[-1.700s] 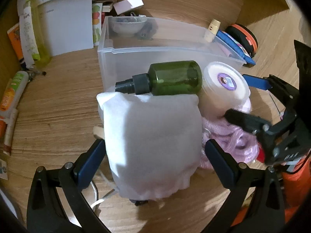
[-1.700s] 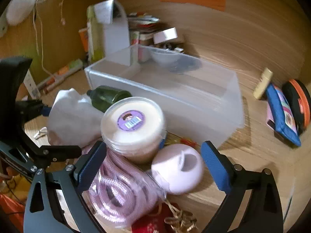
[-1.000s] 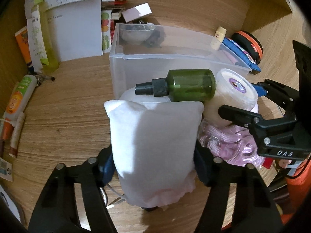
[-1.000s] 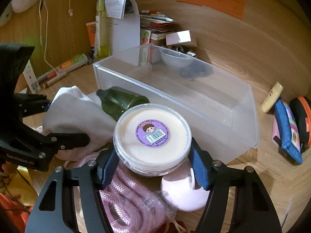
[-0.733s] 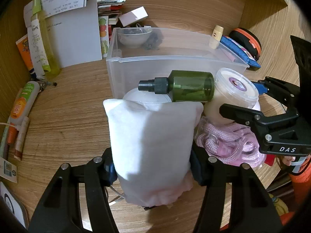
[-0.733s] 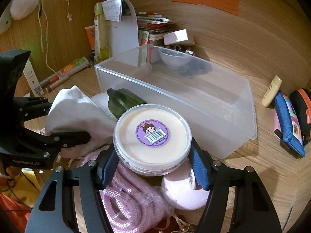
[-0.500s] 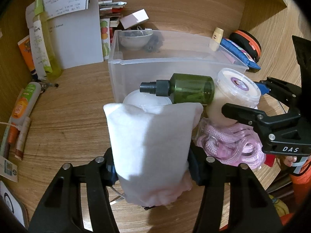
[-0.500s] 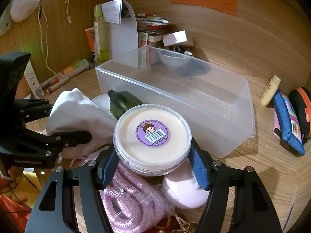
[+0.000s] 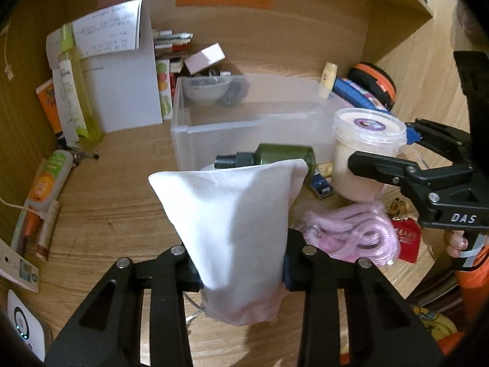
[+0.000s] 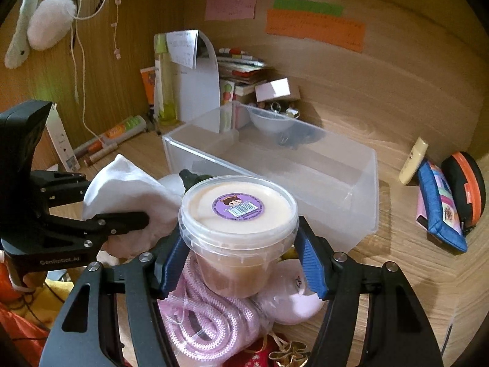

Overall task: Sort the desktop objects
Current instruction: 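Lift the white cloth pouch with the left gripper while the right gripper lifts the white purple-labelled tub, then carry the pouch and the tub over the clear plastic bin with both grippers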

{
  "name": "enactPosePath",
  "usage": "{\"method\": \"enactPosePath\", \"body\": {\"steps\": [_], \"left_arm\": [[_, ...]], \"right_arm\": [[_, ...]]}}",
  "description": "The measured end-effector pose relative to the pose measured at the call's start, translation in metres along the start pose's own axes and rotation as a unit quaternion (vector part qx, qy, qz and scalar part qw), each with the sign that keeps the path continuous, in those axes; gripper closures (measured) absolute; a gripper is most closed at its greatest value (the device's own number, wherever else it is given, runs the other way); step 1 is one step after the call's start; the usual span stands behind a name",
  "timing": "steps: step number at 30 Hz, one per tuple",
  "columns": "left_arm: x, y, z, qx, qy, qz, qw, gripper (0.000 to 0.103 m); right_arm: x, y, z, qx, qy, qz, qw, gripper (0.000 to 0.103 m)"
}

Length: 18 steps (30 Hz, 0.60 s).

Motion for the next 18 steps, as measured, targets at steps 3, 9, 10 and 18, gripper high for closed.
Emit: {"method": "enactPosePath", "body": {"steps": [3, 9, 10, 18], "left_arm": [[0.003, 0.010, -0.003, 0.013, -0.005, 0.004, 0.9999, 0.070], [0.009, 0.026, -0.009, 0.033, -0.011, 0.012, 0.9993, 0.070], [0.009, 0.027, -0.010, 0.035, -0.010, 0.012, 0.9993, 0.070], [0.002, 0.037, -0.021, 0.049, 0.005, 0.025, 0.9985, 0.070]], "right_arm": [[0.002, 0.006, -0.001, 0.006, -0.005, 0.002, 1.000, 0.041], [0.006, 0.019, -0.006, 0.020, -0.015, 0.002, 1.000, 0.041], [0.007, 0.021, -0.008, 0.023, -0.016, 0.003, 1.000, 0.041], [0.020, 0.034, -0.018, 0.041, -0.029, 0.012, 0.999, 0.041]]}}
Point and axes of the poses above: each gripper's, at about its wrist camera, not at the fingertips, and y roughly against the way its jaws point, x to its right, z to its underside, the point moved 7 cm from there along -y, roughly the way its jaws point, and after that the axes turned 5 degrees about z, right-handed, at the moved point
